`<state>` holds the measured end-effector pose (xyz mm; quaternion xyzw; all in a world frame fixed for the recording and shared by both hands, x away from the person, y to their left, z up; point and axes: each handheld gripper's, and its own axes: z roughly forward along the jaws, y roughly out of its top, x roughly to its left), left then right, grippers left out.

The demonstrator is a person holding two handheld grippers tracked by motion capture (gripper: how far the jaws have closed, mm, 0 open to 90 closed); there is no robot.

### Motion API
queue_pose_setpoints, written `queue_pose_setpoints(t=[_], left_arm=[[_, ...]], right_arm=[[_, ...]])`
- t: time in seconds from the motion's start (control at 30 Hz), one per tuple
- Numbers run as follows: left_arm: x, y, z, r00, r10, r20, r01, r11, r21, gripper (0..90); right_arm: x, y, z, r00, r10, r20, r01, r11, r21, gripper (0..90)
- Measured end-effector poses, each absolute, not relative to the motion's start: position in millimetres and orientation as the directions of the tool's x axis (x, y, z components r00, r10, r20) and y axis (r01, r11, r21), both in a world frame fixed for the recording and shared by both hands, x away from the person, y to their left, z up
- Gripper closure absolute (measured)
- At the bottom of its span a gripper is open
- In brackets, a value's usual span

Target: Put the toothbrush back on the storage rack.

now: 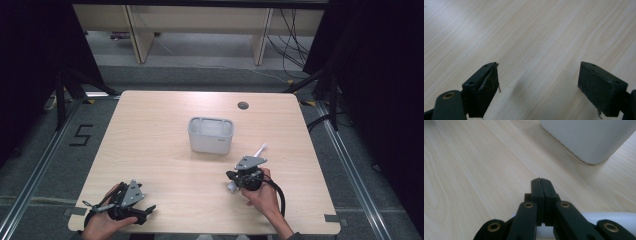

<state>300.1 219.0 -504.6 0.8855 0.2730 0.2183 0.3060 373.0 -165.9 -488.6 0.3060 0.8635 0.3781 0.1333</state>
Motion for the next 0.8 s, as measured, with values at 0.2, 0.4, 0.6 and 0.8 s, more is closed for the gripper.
queue_pose_setpoints(t=[0.2, 0.4, 0.6, 0.8], left_arm=[[300, 220, -503, 0.759, 0.611, 0.227, 0.346, -0.673, 0.654, 16.4], [300, 220, -502, 0.759, 0.611, 0.226, 0.346, -0.672, 0.655, 16.4], [299, 220, -504, 0.754, 0.620, 0.216, 0.348, -0.657, 0.668, 16.4], [299, 220, -502, 0.758, 0.612, 0.225, 0.345, -0.669, 0.658, 16.4]], right_arm=[[370, -165, -492, -0.764, 0.645, 0.014, 0.455, 0.524, 0.720, 90.0], [369, -168, -493, -0.784, 0.621, 0.009, 0.443, 0.549, 0.709, 90.0], [363, -174, -495, -0.774, 0.632, 0.023, 0.462, 0.541, 0.703, 90.0], [360, -182, -495, -0.772, 0.634, 0.032, 0.471, 0.538, 0.699, 90.0]])
